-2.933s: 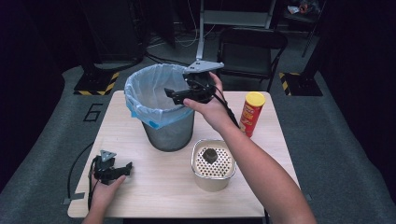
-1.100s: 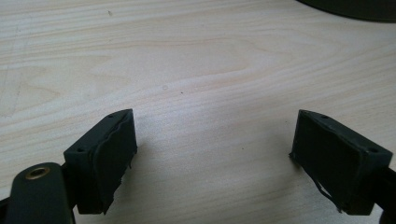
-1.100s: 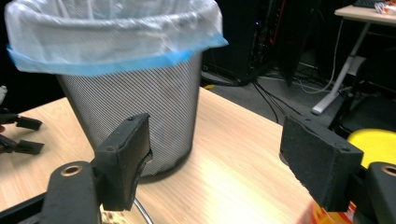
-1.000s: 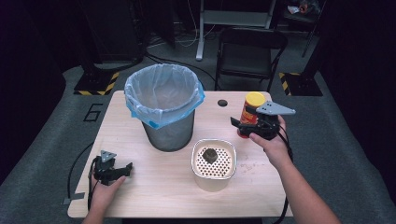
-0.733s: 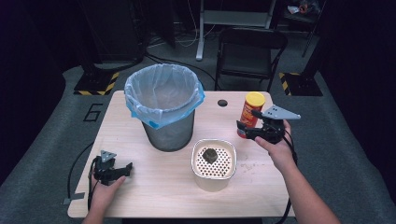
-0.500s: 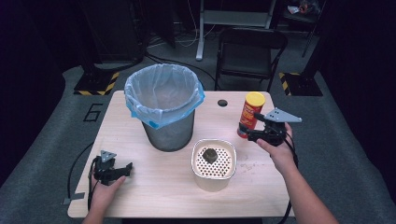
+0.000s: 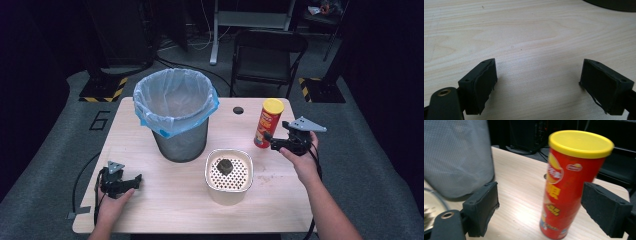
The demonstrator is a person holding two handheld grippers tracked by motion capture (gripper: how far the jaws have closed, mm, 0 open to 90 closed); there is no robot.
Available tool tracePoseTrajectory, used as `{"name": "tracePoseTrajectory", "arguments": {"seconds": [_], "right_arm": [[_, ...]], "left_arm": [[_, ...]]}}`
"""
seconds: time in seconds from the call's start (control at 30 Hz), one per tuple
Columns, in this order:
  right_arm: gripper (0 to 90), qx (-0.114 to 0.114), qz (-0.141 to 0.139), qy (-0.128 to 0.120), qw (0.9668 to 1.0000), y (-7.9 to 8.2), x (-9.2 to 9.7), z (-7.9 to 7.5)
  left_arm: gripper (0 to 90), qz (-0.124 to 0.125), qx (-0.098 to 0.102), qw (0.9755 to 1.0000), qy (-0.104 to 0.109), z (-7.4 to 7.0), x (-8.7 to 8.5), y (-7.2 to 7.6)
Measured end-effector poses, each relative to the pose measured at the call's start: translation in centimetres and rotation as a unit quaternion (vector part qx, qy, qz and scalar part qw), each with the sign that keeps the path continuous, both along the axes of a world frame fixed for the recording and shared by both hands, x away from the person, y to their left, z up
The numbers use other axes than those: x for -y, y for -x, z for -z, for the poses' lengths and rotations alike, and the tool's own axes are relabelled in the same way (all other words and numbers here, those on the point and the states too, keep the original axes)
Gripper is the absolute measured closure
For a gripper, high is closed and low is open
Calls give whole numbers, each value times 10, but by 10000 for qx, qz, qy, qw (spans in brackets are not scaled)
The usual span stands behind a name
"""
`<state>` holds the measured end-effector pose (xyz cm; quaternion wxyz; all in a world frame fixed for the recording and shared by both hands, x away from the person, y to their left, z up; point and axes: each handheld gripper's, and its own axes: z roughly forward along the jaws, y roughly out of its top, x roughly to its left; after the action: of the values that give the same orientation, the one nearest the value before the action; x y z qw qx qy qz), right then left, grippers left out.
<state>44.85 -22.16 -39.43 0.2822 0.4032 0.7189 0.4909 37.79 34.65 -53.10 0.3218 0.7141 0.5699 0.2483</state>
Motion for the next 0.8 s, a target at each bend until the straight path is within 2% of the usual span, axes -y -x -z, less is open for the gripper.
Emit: {"name": "tracePoseTrajectory", "arguments": {"seconds": [0.1, 0.2, 0.33, 0.8], "right_arm": [[141, -33, 241, -42, 9997, -10, 3, 1], [139, -71, 331, -13, 9994, -17, 4, 2], [140, -87, 406, 99, 9991, -27, 2, 2], [141, -112, 545, 200, 9983, -53, -7, -1]], "left_arm": [[135, 0, 0, 10000, 0, 0, 0, 0], [135, 0, -4, 10000, -2, 0, 0, 0], [135, -1, 0, 10000, 0, 0, 0, 0], [135, 0, 0, 10000, 1, 0, 0, 0]]}}
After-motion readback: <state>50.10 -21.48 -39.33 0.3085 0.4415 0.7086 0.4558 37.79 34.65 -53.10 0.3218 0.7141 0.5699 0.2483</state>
